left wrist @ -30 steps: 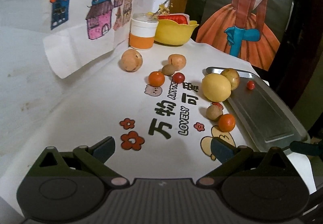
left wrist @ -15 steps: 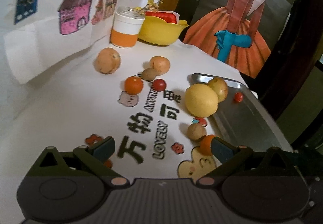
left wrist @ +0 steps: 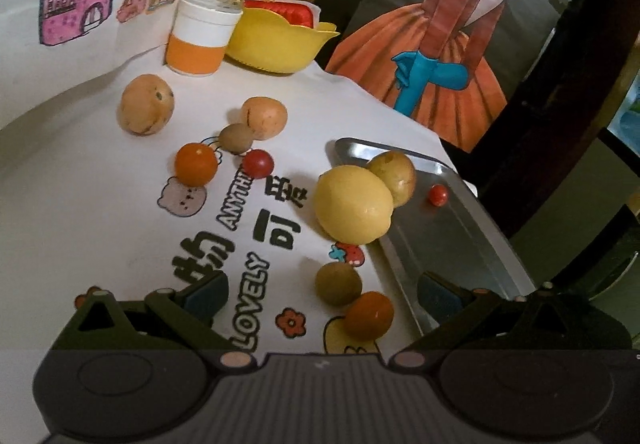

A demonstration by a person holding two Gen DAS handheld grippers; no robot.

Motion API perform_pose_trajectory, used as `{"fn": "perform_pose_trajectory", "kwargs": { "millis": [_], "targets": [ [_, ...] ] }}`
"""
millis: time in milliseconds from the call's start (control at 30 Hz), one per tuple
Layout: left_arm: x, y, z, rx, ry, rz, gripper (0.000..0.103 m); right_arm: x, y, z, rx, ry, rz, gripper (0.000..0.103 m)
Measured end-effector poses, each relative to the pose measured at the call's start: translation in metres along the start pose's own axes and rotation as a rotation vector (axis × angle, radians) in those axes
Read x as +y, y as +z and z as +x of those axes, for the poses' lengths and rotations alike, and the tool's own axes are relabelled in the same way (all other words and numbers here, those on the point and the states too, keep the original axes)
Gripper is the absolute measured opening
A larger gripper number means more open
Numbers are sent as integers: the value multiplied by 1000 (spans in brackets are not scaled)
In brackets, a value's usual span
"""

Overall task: Organize fruits
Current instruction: 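Grasp the small brown round fruit with the left tool while the right tool grasps an orange tangerine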

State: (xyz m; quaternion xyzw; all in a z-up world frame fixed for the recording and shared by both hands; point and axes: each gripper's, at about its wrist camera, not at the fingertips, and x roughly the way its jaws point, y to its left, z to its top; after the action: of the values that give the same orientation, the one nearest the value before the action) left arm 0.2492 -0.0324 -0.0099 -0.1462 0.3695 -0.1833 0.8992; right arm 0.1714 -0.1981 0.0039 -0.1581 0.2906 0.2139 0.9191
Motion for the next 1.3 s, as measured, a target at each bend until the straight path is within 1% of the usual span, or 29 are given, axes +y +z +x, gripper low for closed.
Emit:
{"fn": "perform_pose_trajectory", "kwargs": {
  "millis": [133,167,300,367,433,500,667,800,967,1033,1300],
  "targets": [
    [0,2,2,1,-17,-1,91,-1,0,6,0,12,-8,74],
    [0,2,2,3,-22,1,90,-1,1,7,-1,15,-11,71],
    [-2,1,3,11,-39,20,79,0,4,12,-2,27,-18,65],
    [-4,2,5,16,-42,26,74,0,4,15,3,31,-21,59],
    [-4,3,7,22,-47,22,65,1,5,16,6,30,-24,58],
    [-4,4,9,28,-47,14,60,1,5,18,10,32,-30,57],
    [-2,4,11,30,-51,-8,53,-1,7,23,9,37,-23,49],
    [-2,5,12,43,-58,-12,45,-3,7,25,10,55,-1,43],
    [-2,5,14,52,-62,-14,43,-2,7,25,8,57,2,37],
    [-4,5,15,54,-53,-4,42,-3,6,24,9,53,4,32],
    [-11,4,16,51,-35,42,42,-4,3,21,7,56,21,32]
  ]
}}
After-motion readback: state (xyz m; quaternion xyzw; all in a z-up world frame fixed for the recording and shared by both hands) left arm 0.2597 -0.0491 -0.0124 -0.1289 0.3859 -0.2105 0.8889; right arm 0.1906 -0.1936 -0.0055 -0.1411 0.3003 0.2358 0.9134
